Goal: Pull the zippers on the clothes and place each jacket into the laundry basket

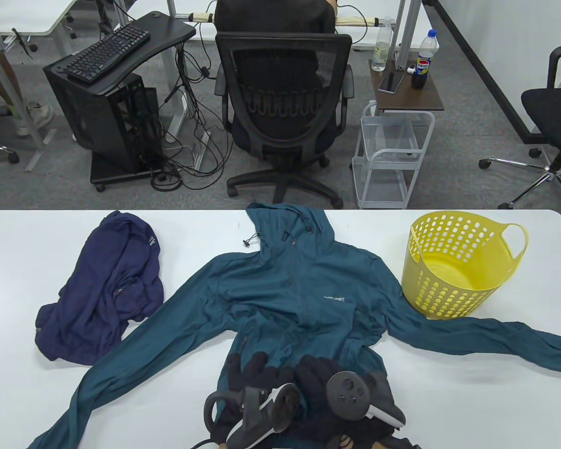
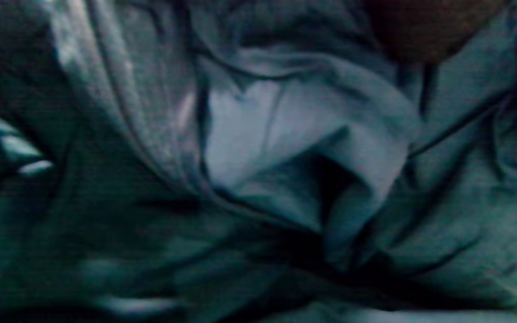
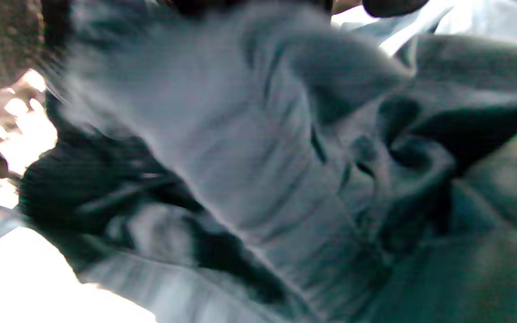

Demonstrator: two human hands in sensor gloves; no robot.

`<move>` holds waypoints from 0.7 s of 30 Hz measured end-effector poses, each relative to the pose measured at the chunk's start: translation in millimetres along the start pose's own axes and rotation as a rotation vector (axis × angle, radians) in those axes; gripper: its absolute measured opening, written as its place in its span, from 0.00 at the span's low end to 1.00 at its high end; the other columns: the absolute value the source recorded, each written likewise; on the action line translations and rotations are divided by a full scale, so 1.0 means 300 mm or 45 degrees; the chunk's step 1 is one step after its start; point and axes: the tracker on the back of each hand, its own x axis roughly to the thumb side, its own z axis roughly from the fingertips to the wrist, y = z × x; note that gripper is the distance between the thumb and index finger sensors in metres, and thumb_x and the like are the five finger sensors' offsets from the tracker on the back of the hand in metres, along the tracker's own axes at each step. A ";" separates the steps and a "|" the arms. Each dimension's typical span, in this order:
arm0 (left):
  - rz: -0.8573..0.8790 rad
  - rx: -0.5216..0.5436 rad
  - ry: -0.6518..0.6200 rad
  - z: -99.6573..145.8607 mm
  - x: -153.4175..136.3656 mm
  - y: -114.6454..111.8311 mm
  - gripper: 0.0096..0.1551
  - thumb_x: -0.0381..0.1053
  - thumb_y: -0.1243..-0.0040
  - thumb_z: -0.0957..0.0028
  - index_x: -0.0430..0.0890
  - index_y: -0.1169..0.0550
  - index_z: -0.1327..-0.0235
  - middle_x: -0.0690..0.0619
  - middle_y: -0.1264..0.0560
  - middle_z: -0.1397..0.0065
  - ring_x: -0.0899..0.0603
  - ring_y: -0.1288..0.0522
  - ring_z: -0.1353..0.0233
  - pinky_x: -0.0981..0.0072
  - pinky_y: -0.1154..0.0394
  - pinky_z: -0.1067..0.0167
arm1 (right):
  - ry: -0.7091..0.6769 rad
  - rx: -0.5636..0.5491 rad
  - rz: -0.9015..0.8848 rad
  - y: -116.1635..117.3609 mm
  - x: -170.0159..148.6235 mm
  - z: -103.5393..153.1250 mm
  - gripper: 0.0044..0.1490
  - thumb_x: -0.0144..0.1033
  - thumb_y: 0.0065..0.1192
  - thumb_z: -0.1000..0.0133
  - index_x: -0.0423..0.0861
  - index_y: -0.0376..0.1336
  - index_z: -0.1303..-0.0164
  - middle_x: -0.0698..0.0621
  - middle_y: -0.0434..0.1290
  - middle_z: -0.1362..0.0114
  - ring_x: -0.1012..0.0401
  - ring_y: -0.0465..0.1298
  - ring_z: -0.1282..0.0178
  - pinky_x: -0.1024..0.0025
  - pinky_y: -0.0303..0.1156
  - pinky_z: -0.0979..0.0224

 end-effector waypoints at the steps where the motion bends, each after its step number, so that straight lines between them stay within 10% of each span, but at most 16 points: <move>1: 0.016 0.004 0.001 -0.001 -0.005 -0.001 0.25 0.66 0.42 0.60 0.67 0.18 0.49 0.70 0.13 0.50 0.50 0.24 0.27 0.34 0.39 0.28 | 0.058 -0.082 0.048 0.006 -0.001 -0.003 0.57 0.68 0.67 0.53 0.46 0.56 0.20 0.46 0.56 0.12 0.41 0.60 0.17 0.32 0.56 0.23; 5: 0.084 -0.006 0.022 -0.007 -0.023 -0.003 0.26 0.66 0.40 0.61 0.67 0.18 0.48 0.69 0.13 0.48 0.48 0.24 0.26 0.33 0.40 0.28 | 0.120 -0.120 -0.074 0.006 -0.026 -0.005 0.34 0.54 0.60 0.45 0.52 0.68 0.31 0.51 0.72 0.20 0.43 0.71 0.24 0.36 0.60 0.25; 21: 0.135 -0.044 0.330 -0.048 -0.324 0.039 0.24 0.56 0.33 0.60 0.67 0.18 0.47 0.67 0.16 0.36 0.45 0.25 0.25 0.32 0.39 0.29 | 0.428 -0.471 -0.116 -0.192 -0.258 0.081 0.28 0.51 0.60 0.45 0.53 0.74 0.38 0.52 0.78 0.26 0.43 0.74 0.27 0.35 0.60 0.26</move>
